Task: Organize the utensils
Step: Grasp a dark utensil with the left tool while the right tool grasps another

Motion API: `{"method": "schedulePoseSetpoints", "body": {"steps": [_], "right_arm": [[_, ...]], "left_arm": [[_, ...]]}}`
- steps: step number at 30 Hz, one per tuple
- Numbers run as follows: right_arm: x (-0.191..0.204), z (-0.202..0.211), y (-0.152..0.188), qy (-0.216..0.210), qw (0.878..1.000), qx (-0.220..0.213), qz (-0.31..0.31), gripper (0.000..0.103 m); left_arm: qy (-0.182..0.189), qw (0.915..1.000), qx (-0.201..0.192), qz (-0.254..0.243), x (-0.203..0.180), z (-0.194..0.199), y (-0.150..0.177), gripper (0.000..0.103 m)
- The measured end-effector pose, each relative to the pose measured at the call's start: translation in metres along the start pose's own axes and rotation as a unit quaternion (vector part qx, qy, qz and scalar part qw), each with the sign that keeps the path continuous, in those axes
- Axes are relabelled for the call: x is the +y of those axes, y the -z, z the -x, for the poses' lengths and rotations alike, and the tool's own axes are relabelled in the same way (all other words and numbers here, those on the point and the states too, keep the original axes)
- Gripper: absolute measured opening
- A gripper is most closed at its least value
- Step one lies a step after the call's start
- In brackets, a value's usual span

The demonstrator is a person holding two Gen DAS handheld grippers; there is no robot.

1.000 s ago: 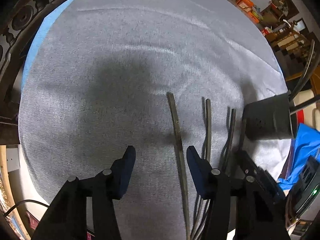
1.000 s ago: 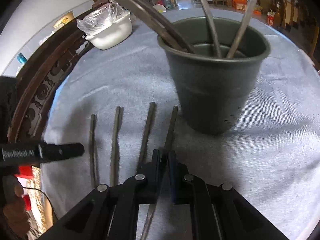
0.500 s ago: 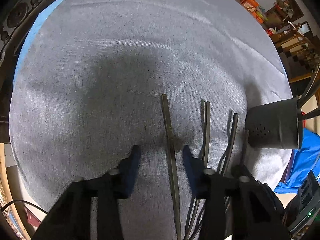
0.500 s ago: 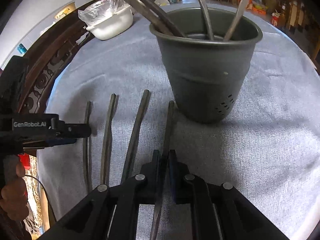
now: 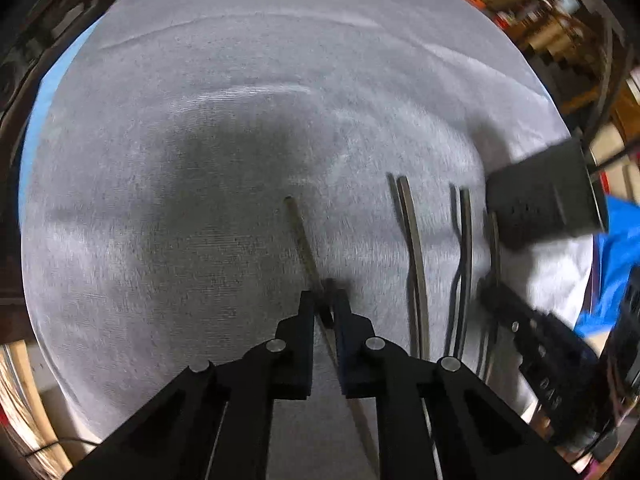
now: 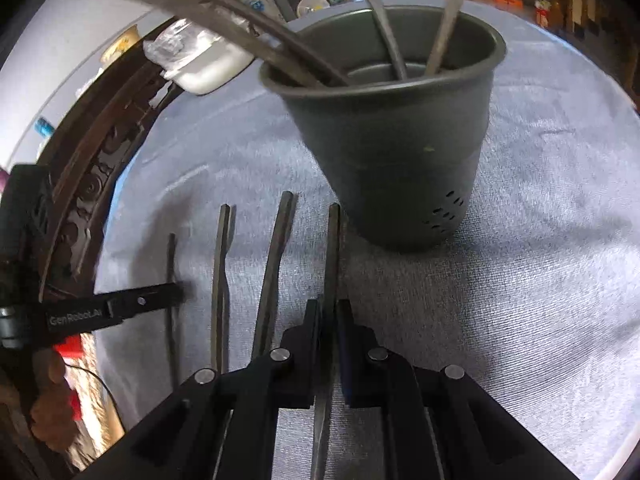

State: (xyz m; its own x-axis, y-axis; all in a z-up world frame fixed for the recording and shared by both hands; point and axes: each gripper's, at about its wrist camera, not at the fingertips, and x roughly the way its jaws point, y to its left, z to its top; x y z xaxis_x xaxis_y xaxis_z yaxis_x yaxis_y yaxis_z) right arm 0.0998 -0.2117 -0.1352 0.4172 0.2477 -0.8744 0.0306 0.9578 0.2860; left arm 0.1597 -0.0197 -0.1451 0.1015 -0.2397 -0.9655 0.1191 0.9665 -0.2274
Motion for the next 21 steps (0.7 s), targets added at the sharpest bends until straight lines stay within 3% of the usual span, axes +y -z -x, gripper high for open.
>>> {"method": "schedulePoseSetpoints", "body": {"steps": [4,7,10,14,16,19,21], "right_arm": [[0.004,0.0,-0.001,-0.002,1.0,0.017,0.006,0.012],[0.004,-0.003,-0.007,-0.001,0.999,0.036,-0.005,0.012],[0.005,-0.006,-0.012,0.008,0.999,0.046,-0.005,0.012],[0.009,-0.01,-0.017,0.023,0.999,0.04,-0.005,0.012],[0.012,-0.011,-0.018,0.03,0.999,0.033,-0.002,0.012],[0.015,-0.013,-0.019,0.03,0.999,0.014,0.003,0.012],[0.017,-0.012,-0.017,0.032,0.999,0.008,0.015,0.01]], "left_arm": [[-0.006,0.9996,0.02,-0.02,0.0,-0.003,-0.003,0.019],[-0.003,0.9999,0.016,0.004,0.008,0.001,-0.005,0.056],[-0.007,0.9997,0.007,0.024,0.013,0.003,-0.011,0.056],[-0.008,0.9992,0.004,0.039,0.01,-0.004,-0.02,0.052],[-0.013,0.9992,0.0,0.037,0.006,-0.007,-0.022,0.041],[-0.018,0.9989,-0.007,0.042,0.001,-0.009,-0.023,0.015],[-0.014,0.9987,-0.011,0.049,0.002,-0.013,-0.021,0.011]]}}
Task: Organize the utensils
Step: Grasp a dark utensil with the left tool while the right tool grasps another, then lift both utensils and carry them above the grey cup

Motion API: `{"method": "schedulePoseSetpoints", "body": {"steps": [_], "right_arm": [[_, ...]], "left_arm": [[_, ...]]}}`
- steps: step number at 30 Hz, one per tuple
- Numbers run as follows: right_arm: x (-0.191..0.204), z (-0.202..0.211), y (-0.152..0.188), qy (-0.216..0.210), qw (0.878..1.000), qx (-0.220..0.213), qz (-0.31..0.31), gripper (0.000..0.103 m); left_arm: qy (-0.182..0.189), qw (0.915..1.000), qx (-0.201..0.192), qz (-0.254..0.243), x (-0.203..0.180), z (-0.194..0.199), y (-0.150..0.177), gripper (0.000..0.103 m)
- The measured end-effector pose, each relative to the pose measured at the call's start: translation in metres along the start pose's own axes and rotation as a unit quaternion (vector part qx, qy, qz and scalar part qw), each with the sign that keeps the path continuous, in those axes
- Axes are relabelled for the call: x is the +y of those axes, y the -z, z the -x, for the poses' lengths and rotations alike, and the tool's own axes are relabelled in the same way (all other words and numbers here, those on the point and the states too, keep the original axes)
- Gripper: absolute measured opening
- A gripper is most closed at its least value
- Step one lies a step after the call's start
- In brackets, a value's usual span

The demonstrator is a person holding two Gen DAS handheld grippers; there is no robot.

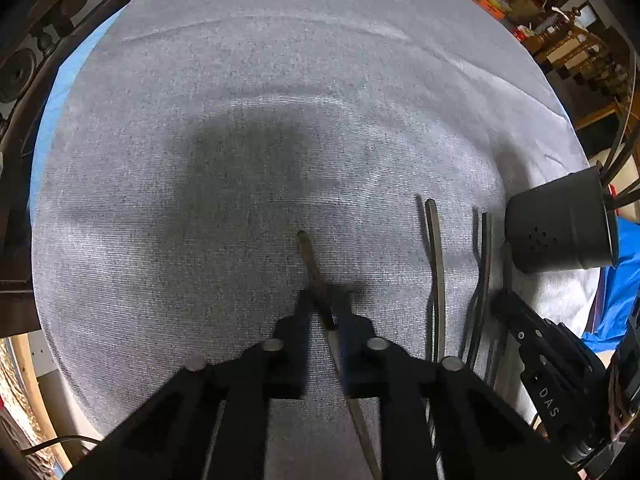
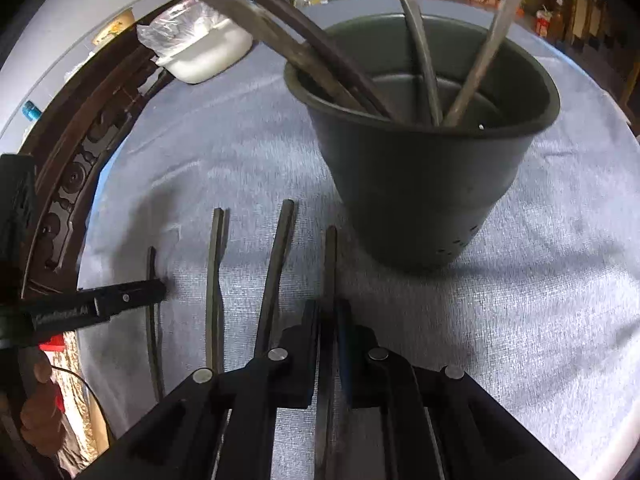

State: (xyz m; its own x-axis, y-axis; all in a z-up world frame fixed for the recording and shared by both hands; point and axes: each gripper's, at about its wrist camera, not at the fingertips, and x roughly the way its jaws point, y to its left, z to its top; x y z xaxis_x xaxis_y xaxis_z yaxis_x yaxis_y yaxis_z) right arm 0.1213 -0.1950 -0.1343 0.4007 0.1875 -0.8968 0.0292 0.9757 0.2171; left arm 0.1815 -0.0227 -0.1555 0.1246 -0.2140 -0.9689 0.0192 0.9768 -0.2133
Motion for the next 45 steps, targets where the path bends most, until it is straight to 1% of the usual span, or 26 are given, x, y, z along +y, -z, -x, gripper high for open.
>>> {"method": "schedulePoseSetpoints", "body": {"steps": [2,4,7,11,17,21,24,27,33,37,45], "right_arm": [[-0.002,0.002,0.001,-0.013,1.0,-0.008,-0.007,0.008],[-0.004,0.009,0.002,-0.026,0.999,-0.018,-0.007,0.008],[-0.001,0.028,0.002,-0.044,0.998,-0.05,0.007,0.007],[0.006,0.059,0.003,-0.072,0.992,-0.102,0.026,0.007],[0.009,0.101,0.008,-0.101,0.98,-0.168,0.037,0.007],[0.009,0.132,0.011,-0.12,0.967,-0.22,0.034,0.007],[0.005,0.15,0.012,-0.128,0.958,-0.256,0.025,0.007],[-0.001,0.171,0.015,-0.134,0.947,-0.292,0.009,0.007],[-0.019,0.2,0.017,-0.139,0.931,-0.336,-0.013,0.007],[-0.026,0.221,0.016,-0.132,0.92,-0.367,-0.021,0.007],[-0.044,0.266,-0.003,-0.112,0.893,-0.433,-0.049,0.007]], "left_arm": [[0.005,0.9999,-0.007,0.011,0.006,0.004,0.004,0.01],[0.007,0.9996,-0.024,0.014,0.013,0.017,0.011,0.01],[0.011,0.9984,-0.054,0.012,0.011,0.044,0.019,0.009],[0.015,0.9939,-0.109,-0.004,0.002,0.087,0.031,0.007],[0.027,0.9849,-0.168,-0.031,-0.01,0.138,0.045,0.005],[0.034,0.9781,-0.199,-0.051,-0.02,0.168,0.055,0.005],[0.043,0.9731,-0.218,-0.061,-0.026,0.18,0.061,0.005],[0.044,0.9683,-0.236,-0.07,-0.034,0.194,0.065,0.005],[0.051,0.959,-0.266,-0.083,-0.049,0.218,0.069,0.005],[0.056,0.9518,-0.287,-0.093,-0.06,0.233,0.066,0.005],[0.067,0.9369,-0.321,-0.122,-0.091,0.267,0.058,0.005]]}}
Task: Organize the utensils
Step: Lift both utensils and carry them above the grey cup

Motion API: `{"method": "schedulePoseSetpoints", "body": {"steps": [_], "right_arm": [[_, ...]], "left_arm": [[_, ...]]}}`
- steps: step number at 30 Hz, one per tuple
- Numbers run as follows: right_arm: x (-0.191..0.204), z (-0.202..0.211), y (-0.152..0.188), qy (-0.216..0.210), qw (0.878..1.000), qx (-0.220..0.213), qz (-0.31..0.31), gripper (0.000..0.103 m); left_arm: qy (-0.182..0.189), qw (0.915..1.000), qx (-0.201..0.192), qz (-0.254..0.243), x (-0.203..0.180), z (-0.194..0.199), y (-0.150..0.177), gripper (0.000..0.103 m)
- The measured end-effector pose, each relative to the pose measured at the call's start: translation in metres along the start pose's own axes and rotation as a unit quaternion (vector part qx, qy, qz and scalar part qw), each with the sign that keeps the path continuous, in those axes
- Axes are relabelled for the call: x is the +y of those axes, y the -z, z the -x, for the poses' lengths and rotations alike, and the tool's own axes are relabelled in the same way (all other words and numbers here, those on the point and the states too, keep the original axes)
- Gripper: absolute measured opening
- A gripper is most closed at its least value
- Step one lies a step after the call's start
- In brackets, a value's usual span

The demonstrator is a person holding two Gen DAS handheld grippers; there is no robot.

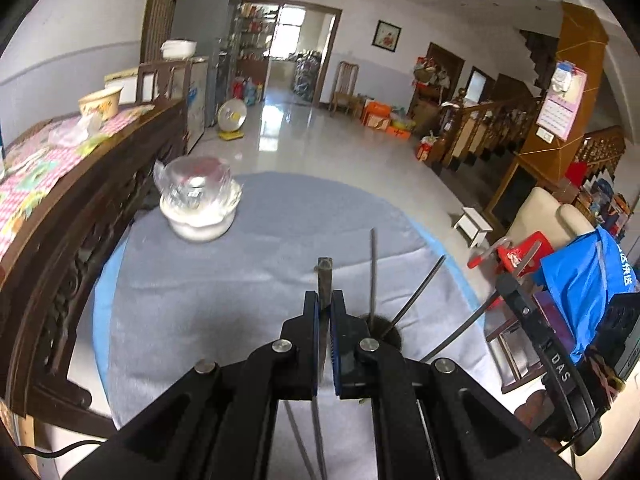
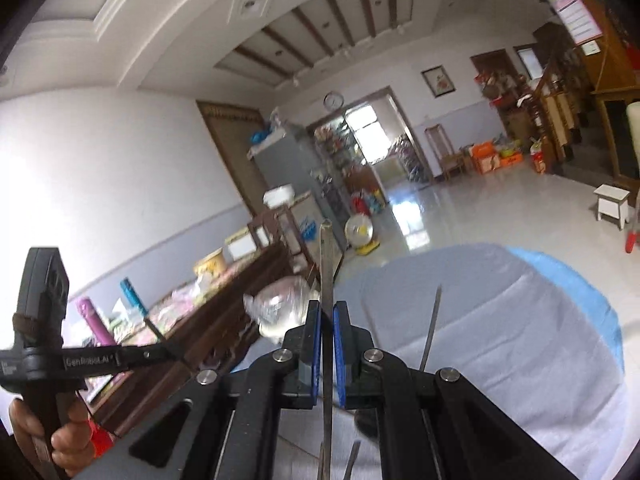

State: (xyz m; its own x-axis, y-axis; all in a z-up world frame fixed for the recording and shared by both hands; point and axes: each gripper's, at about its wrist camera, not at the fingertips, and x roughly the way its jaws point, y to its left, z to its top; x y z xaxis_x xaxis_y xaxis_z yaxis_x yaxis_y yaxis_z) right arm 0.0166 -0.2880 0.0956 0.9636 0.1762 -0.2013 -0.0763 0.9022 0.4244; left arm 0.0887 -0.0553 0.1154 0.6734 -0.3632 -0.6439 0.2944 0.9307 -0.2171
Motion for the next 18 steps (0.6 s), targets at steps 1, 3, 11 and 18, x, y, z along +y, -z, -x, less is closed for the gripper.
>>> {"method": "schedulePoseSetpoints", "body": {"steps": [1,3,11,18], "right_arm": [[0.0,0.001,-0.005,0.005,1.0,-0.009,0.002,0.007],[0.001,0.006,-0.016,0.017,0.999,-0.032,0.006,0.007],[0.012,0.006,-0.029,0.073,0.992,-0.093,0.044,0.007],[0.009,-0.023,-0.006,0.109,0.989,-0.075,0.067,0.007]], "left_arm": [[0.003,1.0,-0.006,-0.002,-0.004,0.003,-0.005,0.005],[0.009,0.9998,-0.016,-0.005,-0.011,0.007,-0.011,0.005],[0.041,0.9979,-0.049,-0.002,-0.03,0.014,-0.032,0.005],[0.042,0.9982,-0.042,0.013,-0.037,-0.017,-0.026,0.005]]}}
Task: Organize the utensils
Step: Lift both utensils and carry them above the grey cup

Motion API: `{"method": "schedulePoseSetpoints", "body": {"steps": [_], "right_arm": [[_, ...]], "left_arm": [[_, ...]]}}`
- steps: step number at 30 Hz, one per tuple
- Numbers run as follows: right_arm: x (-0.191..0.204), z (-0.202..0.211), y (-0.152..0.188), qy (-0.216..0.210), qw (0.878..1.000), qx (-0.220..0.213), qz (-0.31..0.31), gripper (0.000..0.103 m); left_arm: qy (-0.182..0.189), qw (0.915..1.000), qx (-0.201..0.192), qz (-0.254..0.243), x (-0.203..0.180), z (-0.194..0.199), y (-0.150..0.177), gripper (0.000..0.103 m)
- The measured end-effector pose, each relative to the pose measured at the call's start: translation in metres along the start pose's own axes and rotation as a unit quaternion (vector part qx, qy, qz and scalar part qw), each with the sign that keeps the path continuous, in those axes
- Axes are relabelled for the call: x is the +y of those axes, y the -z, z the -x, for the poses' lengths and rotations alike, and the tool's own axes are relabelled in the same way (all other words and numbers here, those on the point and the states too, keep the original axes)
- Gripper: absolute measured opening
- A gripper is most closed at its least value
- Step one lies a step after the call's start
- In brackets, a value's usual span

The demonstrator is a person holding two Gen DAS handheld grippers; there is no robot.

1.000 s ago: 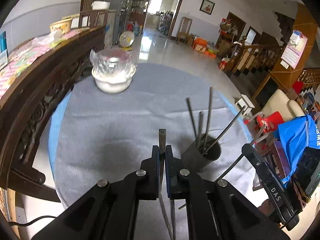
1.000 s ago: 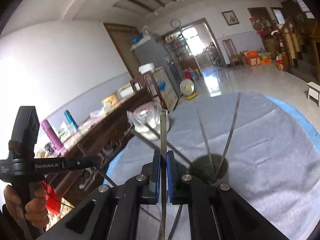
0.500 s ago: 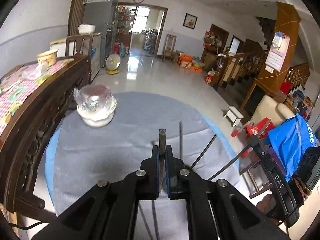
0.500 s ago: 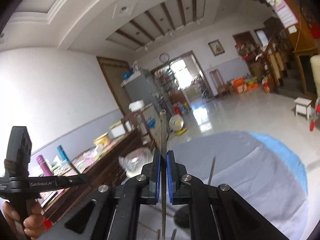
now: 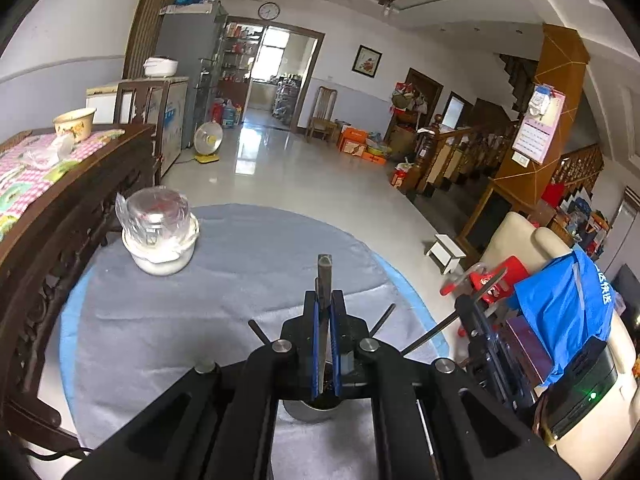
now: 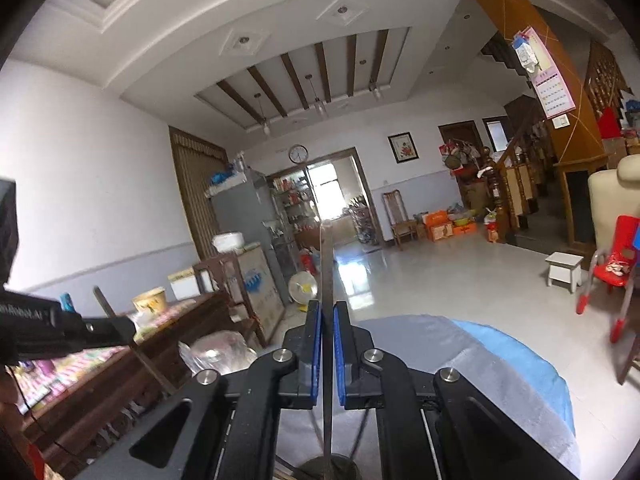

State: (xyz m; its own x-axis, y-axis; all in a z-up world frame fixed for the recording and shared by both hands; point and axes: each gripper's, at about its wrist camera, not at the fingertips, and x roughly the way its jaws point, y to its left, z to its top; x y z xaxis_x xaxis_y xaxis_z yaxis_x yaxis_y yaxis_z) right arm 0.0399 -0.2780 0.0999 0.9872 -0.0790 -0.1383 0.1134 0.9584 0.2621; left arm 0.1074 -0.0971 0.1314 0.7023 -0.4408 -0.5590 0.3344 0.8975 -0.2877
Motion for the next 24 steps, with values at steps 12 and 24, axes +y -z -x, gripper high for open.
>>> {"method": "schedulePoseSetpoints", "body": {"steps": [12,24], "right_arm": [[-0.012,-0.01,0.021,0.008,1.0,0.03,-0.003,0.007],[-0.016,-0.006,0.035,0.01,0.999,0.043,-0.019,0.007]], "left_arm": [[-0.008,0.9987,0.046,0.022,0.013,-0.042,0.029,0.005],[-0.011,0.9985,0.054,0.007,0.009,-0.042,0.044,0.005]]}}
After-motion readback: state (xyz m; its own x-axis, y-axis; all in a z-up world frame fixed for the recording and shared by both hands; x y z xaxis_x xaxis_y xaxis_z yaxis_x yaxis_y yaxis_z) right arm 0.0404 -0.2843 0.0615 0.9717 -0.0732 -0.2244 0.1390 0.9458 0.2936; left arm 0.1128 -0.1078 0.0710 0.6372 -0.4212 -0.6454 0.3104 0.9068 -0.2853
